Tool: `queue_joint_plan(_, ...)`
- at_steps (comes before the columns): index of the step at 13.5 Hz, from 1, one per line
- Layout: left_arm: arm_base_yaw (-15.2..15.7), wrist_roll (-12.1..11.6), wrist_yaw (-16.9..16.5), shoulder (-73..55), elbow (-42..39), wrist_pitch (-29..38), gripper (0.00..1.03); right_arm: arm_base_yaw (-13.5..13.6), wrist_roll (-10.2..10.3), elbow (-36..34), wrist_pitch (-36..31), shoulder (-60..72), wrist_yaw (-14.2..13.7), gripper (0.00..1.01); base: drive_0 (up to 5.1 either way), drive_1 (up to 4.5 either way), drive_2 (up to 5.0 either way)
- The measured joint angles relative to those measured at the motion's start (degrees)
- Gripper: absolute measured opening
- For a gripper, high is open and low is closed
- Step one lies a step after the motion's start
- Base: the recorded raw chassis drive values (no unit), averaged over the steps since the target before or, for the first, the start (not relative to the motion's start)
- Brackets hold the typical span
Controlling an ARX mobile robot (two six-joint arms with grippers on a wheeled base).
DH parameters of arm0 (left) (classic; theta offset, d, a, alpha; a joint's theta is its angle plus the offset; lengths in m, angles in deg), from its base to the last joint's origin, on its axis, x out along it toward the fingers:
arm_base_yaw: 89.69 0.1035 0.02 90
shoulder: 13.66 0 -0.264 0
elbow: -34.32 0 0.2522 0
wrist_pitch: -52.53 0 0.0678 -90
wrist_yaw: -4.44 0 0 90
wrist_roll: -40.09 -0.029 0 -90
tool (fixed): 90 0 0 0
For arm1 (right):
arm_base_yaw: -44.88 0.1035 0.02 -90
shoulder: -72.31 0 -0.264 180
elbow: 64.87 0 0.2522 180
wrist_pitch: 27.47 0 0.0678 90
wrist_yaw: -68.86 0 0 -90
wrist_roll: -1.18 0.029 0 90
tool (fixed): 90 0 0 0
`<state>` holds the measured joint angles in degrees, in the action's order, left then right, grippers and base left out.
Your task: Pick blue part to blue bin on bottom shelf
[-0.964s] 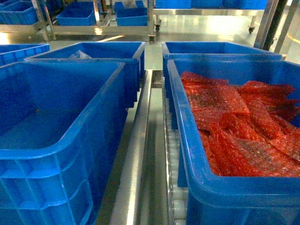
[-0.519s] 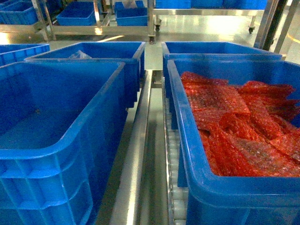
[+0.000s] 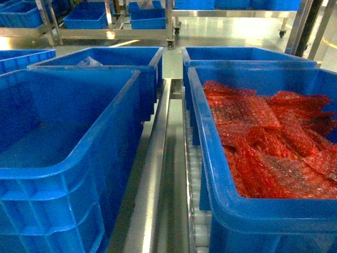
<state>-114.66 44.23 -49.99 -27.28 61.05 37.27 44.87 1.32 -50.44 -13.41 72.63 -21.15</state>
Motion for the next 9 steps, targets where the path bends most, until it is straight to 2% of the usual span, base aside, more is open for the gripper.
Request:
queue_joint_plan(1, 0.0, 0.0, 0.0, 0.0, 0.0, 0.02, 0.43, 0.0, 0.0, 0.0, 0.0, 0.0, 0.0, 0.98, 0.0, 0.0, 0.0)
queue_joint_plan(2, 2.23, -1.9, -5.55, 1.11, -0.13, 0.37, 0.43, 0.0, 0.0, 0.0, 0.0, 0.0, 0.0, 0.98, 0.0, 0.0, 0.0)
queue_joint_plan(3, 6.69, -4.39, -12.09, 2.54, -0.28, -0.24, 0.43, 0.0, 0.0, 0.0, 0.02, 0.0, 0.0, 0.98, 0.0, 0.0, 0.0)
queue_joint_plan(4, 10.75, -5.7, -16.79, 3.19, -0.28, -0.42, 0.43, 0.0, 0.0, 0.0, -0.04, 0.0, 0.02, 0.98, 0.0, 0.0, 0.0)
queue_joint_plan(5, 13.57, -5.79, -20.35, 3.17, -0.28, -1.55, 0.43, 0.0, 0.0, 0.0, -0.02, 0.0, 0.0, 0.98, 0.0, 0.0, 0.0)
queue_joint_plan(7, 17.46, -5.97, -24.17, 2.38, -0.07, -0.02, 0.43, 0.0, 0.0, 0.0, 0.0, 0.0, 0.0, 0.98, 0.0, 0.0, 0.0)
queue_joint_plan(8, 19.61, -5.57, -26.88, -3.08, 1.46, 4.98, 0.43, 0.0, 0.0, 0.0, 0.0, 0.0, 0.02, 0.98, 0.0, 0.0, 0.0)
queue_joint_plan(9, 20.92, -2.86, -29.62, -23.82, 4.17, 19.82, 0.43, 0.0, 0.0, 0.0, 0.0, 0.0, 0.02, 0.98, 0.0, 0.0, 0.0)
